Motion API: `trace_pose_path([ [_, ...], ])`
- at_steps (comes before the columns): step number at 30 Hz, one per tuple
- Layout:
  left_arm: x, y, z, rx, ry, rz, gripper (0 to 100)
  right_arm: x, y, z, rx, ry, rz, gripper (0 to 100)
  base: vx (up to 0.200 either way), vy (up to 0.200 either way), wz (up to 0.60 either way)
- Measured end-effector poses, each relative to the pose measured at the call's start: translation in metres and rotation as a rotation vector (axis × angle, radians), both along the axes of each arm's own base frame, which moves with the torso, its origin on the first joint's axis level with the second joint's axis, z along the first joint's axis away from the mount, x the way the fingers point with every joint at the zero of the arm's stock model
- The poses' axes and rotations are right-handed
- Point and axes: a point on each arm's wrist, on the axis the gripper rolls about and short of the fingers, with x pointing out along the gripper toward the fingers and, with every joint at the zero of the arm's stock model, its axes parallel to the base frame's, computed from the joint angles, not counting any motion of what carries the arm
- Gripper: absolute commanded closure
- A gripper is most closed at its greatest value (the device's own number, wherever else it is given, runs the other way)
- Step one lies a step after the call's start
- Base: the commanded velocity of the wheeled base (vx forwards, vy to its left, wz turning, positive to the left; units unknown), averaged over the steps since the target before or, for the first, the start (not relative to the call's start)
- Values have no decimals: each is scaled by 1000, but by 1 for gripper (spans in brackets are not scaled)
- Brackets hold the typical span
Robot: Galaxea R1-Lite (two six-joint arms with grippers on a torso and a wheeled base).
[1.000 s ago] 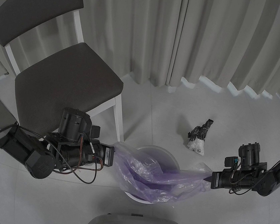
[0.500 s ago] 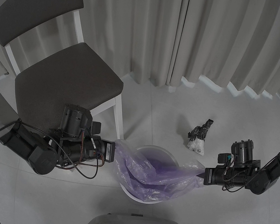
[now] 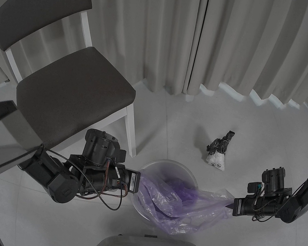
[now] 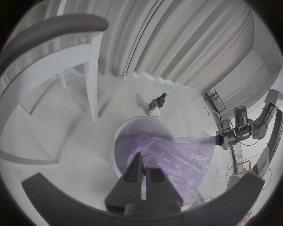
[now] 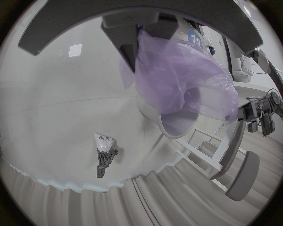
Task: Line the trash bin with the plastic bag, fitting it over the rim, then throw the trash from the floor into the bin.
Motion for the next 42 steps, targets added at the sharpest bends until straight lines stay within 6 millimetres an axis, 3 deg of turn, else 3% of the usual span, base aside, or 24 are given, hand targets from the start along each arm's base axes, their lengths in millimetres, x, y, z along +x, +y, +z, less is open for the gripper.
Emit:
trace_pose_path([
  [12, 20, 28, -19, -12, 44, 65, 100, 31, 34, 1, 40, -51, 51, 100, 0, 0, 0],
  [20, 14, 42, -17, -10, 58, 92, 100, 48, 44, -14, 31, 12, 52, 100, 0, 0, 0],
  [25, 4, 42, -10, -12, 57, 81, 100, 46, 40, -18, 16, 50, 47, 100, 0, 0, 0],
  [42, -43, 51, 1, -3, 82, 38, 100, 1, 25, -1, -23, 70, 73, 100, 0, 0, 0],
])
